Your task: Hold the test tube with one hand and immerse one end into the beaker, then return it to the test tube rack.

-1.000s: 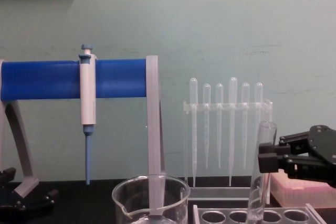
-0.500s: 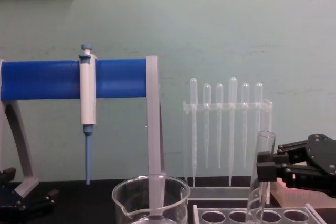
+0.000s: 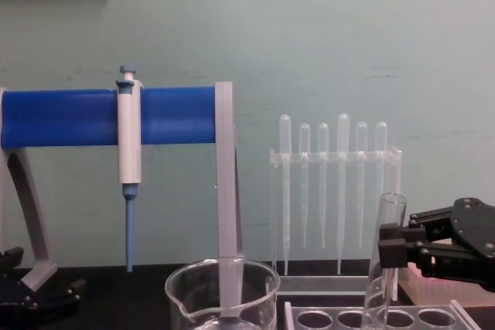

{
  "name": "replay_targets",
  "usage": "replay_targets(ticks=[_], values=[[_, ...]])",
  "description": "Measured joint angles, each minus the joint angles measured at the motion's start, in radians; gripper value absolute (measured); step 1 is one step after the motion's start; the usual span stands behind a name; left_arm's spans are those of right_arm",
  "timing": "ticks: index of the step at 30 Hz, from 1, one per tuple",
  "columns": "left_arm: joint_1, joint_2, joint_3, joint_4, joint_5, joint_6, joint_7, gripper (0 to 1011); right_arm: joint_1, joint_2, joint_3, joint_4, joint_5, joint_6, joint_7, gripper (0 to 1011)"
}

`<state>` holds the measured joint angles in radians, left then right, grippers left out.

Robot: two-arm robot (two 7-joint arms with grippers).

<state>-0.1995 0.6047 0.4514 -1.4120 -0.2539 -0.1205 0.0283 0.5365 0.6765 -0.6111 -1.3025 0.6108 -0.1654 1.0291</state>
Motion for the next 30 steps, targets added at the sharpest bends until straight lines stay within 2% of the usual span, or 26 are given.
replay_targets(ticks=[8,11,17,19,27,28,30], values=[[0.000,0.000,0.000,0.000,0.000,0.000,0.000,1000,0.000,0.001,0.001,-0.001,0.000,0.001,0.000,239],[0.000,0.000,0.000,0.000,0.000,0.000,0.000,1000,0.000,0.001,0.001,-0.002,0.000,0.001,0.000,302],[0.000,0.000,0.000,0.000,0.000,0.000,0.000,1000,0.000,0.001,0.001,-0.002,0.001,0.002,0.000,520],[0.000,0.000,0.000,0.000,0.000,0.000,0.000,1000,0.000,0.001,0.001,-0.002,0.001,0.002,0.000,553],[0.000,0.000,0.000,0.000,0.000,0.000,0.000,1000,-0.004,0.003,0.004,-0.008,0.004,0.001,-0.003,813],[0.000,0.000,0.000,0.000,0.000,0.000,0.000,1000,-0.009,0.005,0.009,-0.016,0.008,-0.003,-0.007,827],[0.000,0.000,0.000,0.000,0.000,0.000,0.000,1000,-0.036,0.018,0.037,-0.053,0.028,-0.021,-0.031,917]])
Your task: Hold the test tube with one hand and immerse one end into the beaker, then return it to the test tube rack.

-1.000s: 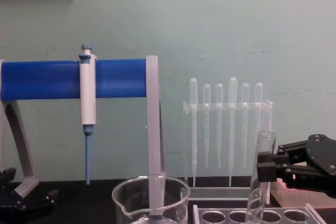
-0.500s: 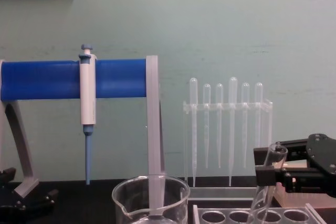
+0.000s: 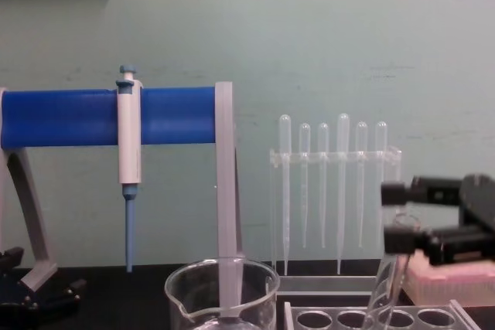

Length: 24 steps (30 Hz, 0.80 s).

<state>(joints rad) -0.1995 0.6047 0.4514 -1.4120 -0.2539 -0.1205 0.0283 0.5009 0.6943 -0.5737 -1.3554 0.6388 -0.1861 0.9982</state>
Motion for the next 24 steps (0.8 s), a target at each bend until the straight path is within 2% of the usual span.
replay_targets(ticks=[3,4,6,7,10,12,16,19,20,24], values=[[0.000,0.000,0.000,0.000,0.000,0.000,0.000,1000,-0.025,0.009,0.029,-0.030,0.021,-0.014,-0.022,964],[0.000,0.000,0.000,0.000,0.000,0.000,0.000,1000,-0.044,0.013,0.051,-0.050,0.039,-0.023,-0.041,1003],[0.000,0.000,0.000,0.000,0.000,0.000,0.000,1000,-0.064,0.018,0.075,-0.070,0.057,-0.032,-0.060,1002],[0.000,0.000,0.000,0.000,0.000,0.000,0.000,1000,-0.086,0.021,0.098,-0.086,0.072,-0.042,-0.084,1002],[0.000,0.000,0.000,0.000,0.000,0.000,0.000,1000,-0.118,0.023,0.132,-0.108,0.084,-0.053,-0.124,1002],[0.000,0.000,0.000,0.000,0.000,0.000,0.000,1000,-0.153,0.023,0.163,-0.124,0.088,-0.064,-0.175,1002],[0.000,0.000,0.000,0.000,0.000,0.000,0.000,1000,-0.227,0.019,0.218,-0.149,0.072,-0.076,-0.310,1002],[0.000,0.000,0.000,0.000,0.000,0.000,0.000,1000,-0.265,0.012,0.243,-0.156,0.053,-0.076,-0.388,1003],[0.000,0.000,0.000,0.000,0.000,0.000,0.000,1000,-0.290,0.003,0.258,-0.159,0.039,-0.076,-0.440,1002],[0.000,0.000,0.000,0.000,0.000,0.000,0.000,1000,-0.346,-0.025,0.287,-0.158,0.001,-0.076,-0.563,1002]])
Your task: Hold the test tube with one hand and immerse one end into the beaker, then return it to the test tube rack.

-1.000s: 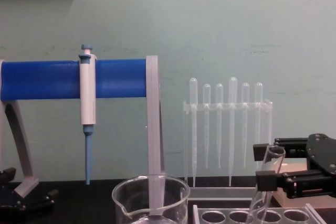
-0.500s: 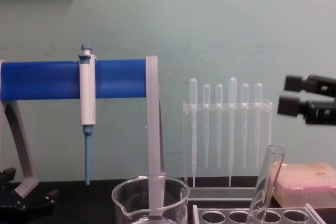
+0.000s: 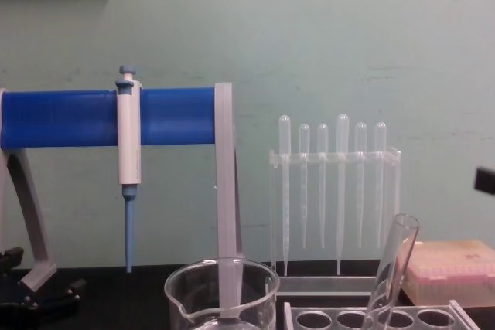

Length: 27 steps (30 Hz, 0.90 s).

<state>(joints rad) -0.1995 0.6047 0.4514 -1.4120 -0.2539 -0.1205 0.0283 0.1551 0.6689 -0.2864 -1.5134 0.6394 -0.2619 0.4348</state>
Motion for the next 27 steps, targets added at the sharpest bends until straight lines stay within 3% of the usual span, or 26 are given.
replay_targets(ticks=[1,8,18,27], values=[[0.000,0.000,0.000,0.000,0.000,0.000,0.000,1000,-0.017,-0.014,0.009,0.006,-0.013,0.000,-0.038,1002],[0.000,0.000,0.000,0.000,0.000,0.000,0.000,1000,-0.053,-0.064,0.025,0.044,-0.049,0.000,-0.118,1003],[0.000,0.000,0.000,0.000,0.000,0.000,0.000,1000,-0.050,-0.080,0.017,0.067,-0.116,0.010,-0.126,1002],[0.000,0.000,0.000,0.000,0.000,0.000,0.000,1000,-0.053,-0.080,0.019,0.065,-0.113,0.011,-0.128,1003]])
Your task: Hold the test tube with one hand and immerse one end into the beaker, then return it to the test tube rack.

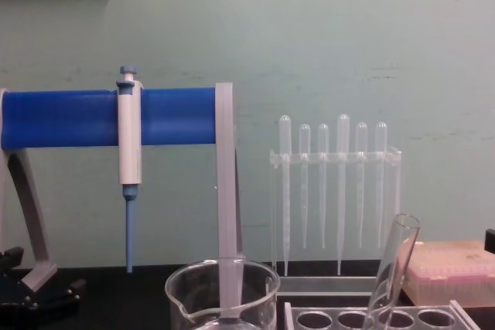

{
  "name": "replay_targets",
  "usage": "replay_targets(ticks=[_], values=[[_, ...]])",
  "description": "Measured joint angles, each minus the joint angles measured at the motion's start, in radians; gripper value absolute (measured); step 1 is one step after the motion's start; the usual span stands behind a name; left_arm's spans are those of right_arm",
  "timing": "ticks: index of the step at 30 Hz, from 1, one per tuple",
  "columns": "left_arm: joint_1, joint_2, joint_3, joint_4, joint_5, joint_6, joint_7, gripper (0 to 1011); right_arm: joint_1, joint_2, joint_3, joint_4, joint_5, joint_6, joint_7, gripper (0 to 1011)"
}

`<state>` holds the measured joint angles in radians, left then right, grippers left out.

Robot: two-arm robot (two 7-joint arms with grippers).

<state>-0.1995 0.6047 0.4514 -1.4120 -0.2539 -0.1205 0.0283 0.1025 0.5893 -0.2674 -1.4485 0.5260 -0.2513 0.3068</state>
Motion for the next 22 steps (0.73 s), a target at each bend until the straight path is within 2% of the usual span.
replay_targets(ticks=[22], values=[[0.000,0.000,0.000,0.000,0.000,0.000,0.000,1000,-0.003,0.000,0.002,-0.004,0.005,0.004,-0.006,1002]])
